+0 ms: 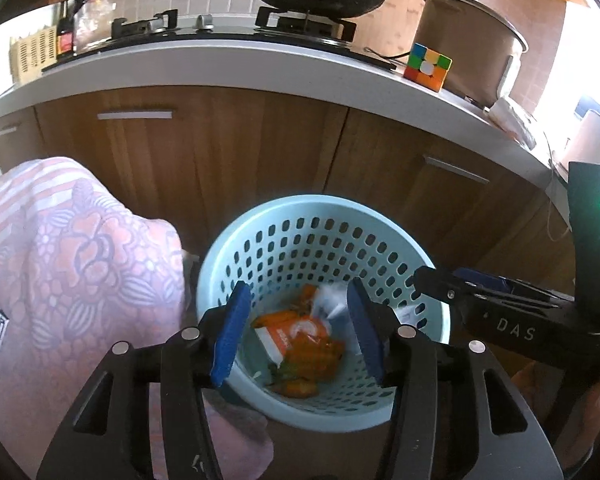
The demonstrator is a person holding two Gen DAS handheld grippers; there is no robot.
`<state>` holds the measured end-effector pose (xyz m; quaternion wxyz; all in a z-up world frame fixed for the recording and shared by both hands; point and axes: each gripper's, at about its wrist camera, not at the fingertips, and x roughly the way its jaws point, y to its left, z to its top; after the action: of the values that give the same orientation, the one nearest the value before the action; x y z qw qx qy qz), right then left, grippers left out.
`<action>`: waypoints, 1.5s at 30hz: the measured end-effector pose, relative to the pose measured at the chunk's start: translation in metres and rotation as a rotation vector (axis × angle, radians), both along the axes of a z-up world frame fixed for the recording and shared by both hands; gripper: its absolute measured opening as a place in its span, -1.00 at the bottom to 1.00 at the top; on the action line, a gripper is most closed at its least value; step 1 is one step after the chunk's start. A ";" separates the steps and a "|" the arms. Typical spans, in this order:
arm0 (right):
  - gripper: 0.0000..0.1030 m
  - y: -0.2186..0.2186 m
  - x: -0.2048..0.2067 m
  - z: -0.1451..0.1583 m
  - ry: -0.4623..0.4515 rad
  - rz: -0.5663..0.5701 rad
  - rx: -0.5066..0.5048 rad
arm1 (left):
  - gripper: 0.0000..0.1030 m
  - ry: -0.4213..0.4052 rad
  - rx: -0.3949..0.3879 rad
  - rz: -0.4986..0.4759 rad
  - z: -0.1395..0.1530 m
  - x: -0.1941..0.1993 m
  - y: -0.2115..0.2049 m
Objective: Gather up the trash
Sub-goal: 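Carry the greens and milk carton over the blue basket and release them, then move both open tools back over the table, then grasp the red plastic bag with the left tool while the right tool grasps the second milk carton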
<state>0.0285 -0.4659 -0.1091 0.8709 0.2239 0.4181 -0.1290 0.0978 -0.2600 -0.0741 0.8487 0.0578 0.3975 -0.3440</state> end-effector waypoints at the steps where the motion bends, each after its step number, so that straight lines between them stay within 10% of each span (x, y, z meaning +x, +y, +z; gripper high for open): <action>1: 0.22 0.001 -0.001 0.000 -0.003 0.003 -0.003 | -0.05 -0.001 -0.002 0.002 0.001 0.000 0.001; 24: 0.22 0.125 0.025 0.063 -0.165 0.250 -0.097 | -0.05 -0.084 -0.099 0.232 0.045 0.007 0.138; 37: 0.21 0.259 0.077 0.081 -0.215 0.503 -0.141 | 0.45 -0.145 -0.078 0.589 0.070 0.063 0.297; 45: 0.21 0.311 0.118 0.071 -0.201 0.590 -0.147 | 0.62 -0.095 -0.040 0.643 0.049 0.128 0.344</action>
<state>0.1462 -0.1548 -0.0383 0.9216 0.0409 0.3663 0.1221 0.2257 0.0843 -0.0251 0.9324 -0.0714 0.3486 -0.0627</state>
